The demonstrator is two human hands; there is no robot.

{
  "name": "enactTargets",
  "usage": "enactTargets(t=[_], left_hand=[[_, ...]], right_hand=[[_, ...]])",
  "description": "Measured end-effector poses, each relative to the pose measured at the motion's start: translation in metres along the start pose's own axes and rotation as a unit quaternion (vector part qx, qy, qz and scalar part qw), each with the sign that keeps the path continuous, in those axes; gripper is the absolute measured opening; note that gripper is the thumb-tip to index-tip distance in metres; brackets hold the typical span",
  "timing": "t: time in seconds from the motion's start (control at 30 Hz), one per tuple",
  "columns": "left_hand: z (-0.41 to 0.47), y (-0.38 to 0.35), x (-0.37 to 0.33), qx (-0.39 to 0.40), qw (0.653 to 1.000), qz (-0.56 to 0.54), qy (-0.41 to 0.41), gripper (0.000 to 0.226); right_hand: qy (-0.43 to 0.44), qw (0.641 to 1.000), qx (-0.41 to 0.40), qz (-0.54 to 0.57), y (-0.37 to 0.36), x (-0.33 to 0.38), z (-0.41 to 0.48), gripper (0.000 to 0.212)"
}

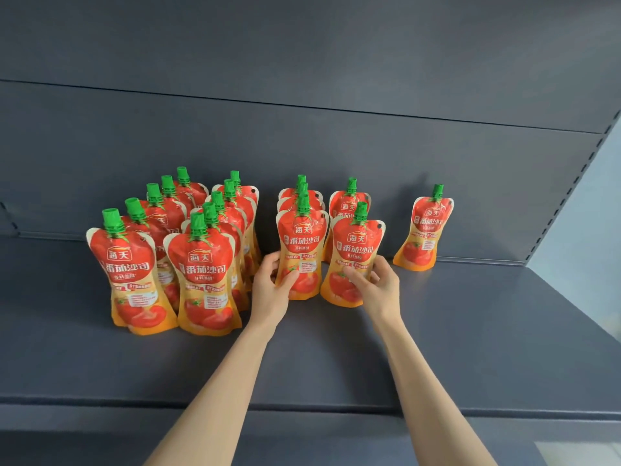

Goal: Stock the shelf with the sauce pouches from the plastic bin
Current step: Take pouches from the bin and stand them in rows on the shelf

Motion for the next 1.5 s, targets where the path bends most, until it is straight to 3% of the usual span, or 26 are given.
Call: enactTargets(t=[0.4, 0.9, 1.5], left_hand=[[0.013, -0.001, 0.007, 0.008, 1.0, 0.007, 0.0, 0.038], [0.014, -0.001, 0.01, -0.002, 1.0, 0.03, -0.007, 0.04], [0.014, -0.002, 0.014, 0.018, 0.999, 0.023, 0.018, 0.041]], right_hand=[[-0.011, 0.999, -0.008, -0.046, 0.003, -0.011, -0.002, 0.033], [0.039, 0.989, -0.015, -0.142, -0.005, -0.014, 0.044, 0.028], [-0.002, 0.984, 0.0, -0.178, -0.009, -0.021, 0.054, 0.033]])
Point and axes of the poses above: each hand's wrist, its own z-axis towards the middle knuckle, its own y-axis out of the back of the hand, x = y × z, the point moved 10 cm from there along z, towards the middle knuckle, and after that the axes turned 11 degrees about z, right-handed, at the moved point
